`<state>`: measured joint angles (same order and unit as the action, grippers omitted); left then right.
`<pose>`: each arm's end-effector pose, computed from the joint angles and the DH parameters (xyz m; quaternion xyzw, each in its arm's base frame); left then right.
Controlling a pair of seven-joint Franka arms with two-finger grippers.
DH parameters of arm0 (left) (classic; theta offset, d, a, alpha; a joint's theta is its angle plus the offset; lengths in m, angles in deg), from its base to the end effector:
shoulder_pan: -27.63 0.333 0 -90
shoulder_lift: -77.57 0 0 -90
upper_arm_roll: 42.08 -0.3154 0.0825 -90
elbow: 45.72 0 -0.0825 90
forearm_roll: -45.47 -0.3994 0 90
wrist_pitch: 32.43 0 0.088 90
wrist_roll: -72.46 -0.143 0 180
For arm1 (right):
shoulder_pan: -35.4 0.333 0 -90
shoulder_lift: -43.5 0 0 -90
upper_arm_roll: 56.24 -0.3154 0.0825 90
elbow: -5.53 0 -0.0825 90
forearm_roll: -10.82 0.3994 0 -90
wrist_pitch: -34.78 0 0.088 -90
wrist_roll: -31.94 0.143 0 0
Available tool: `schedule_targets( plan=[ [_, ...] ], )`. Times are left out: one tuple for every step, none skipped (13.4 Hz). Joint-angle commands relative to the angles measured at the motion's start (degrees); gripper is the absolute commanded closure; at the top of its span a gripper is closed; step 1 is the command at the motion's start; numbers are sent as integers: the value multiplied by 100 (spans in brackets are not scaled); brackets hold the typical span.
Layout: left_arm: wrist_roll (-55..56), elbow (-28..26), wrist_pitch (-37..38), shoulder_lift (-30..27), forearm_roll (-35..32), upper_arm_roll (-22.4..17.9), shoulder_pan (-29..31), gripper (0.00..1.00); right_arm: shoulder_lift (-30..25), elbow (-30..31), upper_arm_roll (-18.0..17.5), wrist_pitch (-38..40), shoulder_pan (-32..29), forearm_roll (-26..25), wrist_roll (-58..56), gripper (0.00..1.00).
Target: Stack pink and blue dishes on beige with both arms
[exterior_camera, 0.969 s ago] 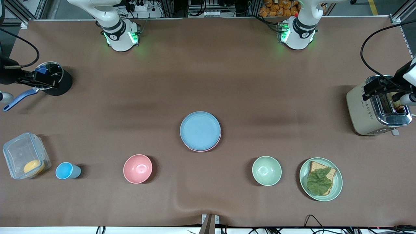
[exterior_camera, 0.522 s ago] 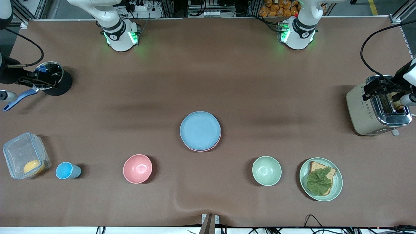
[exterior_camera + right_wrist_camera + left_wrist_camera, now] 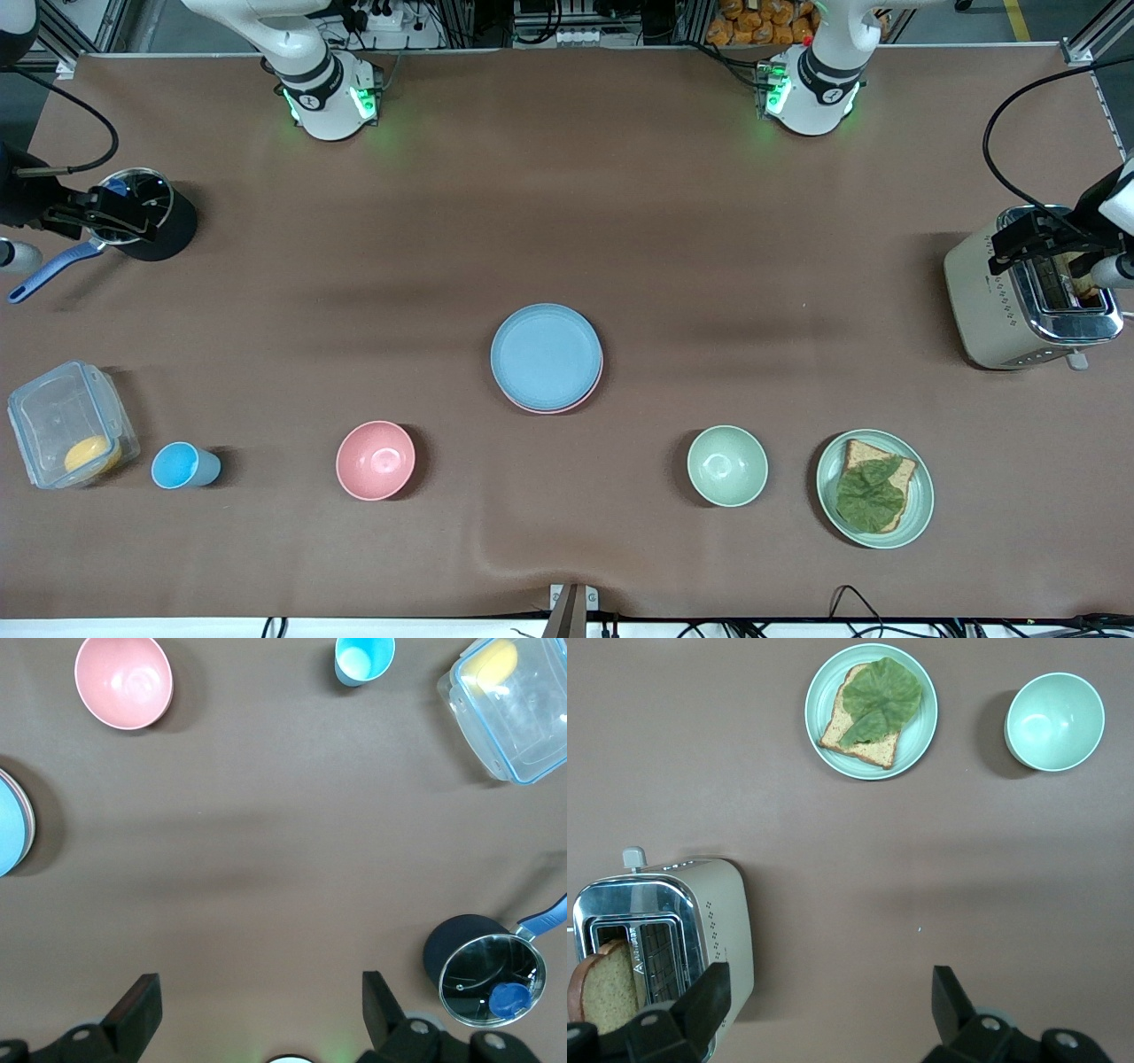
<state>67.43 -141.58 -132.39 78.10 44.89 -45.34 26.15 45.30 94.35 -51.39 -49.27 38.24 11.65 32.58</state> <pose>0.5879 0.0194 0.5479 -0.9991 0.0291 -0.0308 0.0071 0.5634 -0.0169 0.5718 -0.9981 0.0228 0.0572 0.0066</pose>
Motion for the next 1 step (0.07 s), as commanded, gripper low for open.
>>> schedule_targets(
  plan=[
    [-103, 138, 12, 71, -109, 1, -10, 0, -66, -5, -10, 29, 49, -144, -3, 0]
  ],
)
